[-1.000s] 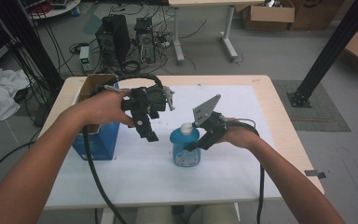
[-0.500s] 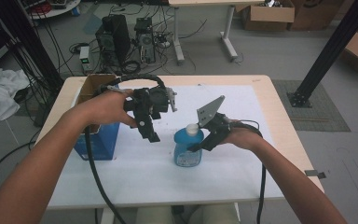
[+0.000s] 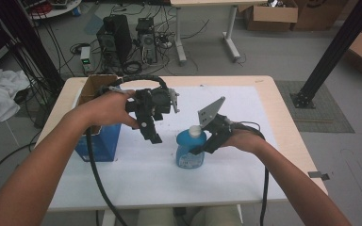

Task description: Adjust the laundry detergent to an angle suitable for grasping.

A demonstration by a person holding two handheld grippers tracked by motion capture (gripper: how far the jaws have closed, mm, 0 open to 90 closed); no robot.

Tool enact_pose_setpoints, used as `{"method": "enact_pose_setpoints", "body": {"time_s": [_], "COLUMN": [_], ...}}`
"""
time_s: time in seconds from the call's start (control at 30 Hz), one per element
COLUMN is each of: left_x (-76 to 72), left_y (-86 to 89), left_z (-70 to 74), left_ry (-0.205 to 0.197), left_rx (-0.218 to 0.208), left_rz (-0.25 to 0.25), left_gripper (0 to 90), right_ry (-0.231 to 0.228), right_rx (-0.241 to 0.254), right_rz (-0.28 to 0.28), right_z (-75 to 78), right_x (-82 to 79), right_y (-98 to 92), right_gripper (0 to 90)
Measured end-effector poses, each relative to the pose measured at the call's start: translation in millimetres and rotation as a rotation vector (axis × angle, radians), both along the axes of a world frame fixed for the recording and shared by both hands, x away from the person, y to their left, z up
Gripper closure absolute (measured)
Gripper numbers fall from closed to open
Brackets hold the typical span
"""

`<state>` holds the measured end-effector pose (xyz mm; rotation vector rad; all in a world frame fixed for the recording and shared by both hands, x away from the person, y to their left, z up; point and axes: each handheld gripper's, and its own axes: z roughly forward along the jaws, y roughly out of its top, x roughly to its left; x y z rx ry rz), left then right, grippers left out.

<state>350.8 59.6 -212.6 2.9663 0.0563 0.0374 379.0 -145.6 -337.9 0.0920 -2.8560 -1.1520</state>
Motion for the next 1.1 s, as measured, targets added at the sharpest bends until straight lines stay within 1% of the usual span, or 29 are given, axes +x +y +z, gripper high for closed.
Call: {"method": "enact_pose_setpoints", "body": {"time_s": [0.2, 0.43, 0.63, 0.87, 1.1], "left_x": [-0.8, -1.1, -0.5, -1.1, -1.8], "left_y": [2.4, 2.2, 1.8, 2.3, 1.7], "left_z": [0.2, 0.6, 0.6, 0.2, 0.5], "left_ry": [0.003, 0.004, 0.001, 0.002, -0.002], "left_rx": [-0.004, -0.004, -0.003, -0.005, -0.009], "left_rz": [0.01, 0.01, 0.006, 0.01, 0.005], "left_gripper": [24.2, 24.2, 24.2, 24.2, 24.2], "right_ry": [0.005, 0.007, 0.013, 0.01, 0.012], "right_rx": [-0.004, -0.003, -0.004, 0.009, 0.007], "right_rz": [-0.01, -0.017, -0.035, -0.046, -0.066], "right_z": [-0.3, -0.4, -0.8, 0.8, 1.7], "right_x": [0.1, 0.5, 0.6, 0.2, -1.3], "right_y": [0.4, -0.2, -1.8, -3.0, -2.6], "right_gripper": [36.2, 32.9, 27.9, 25.5, 21.4]}}
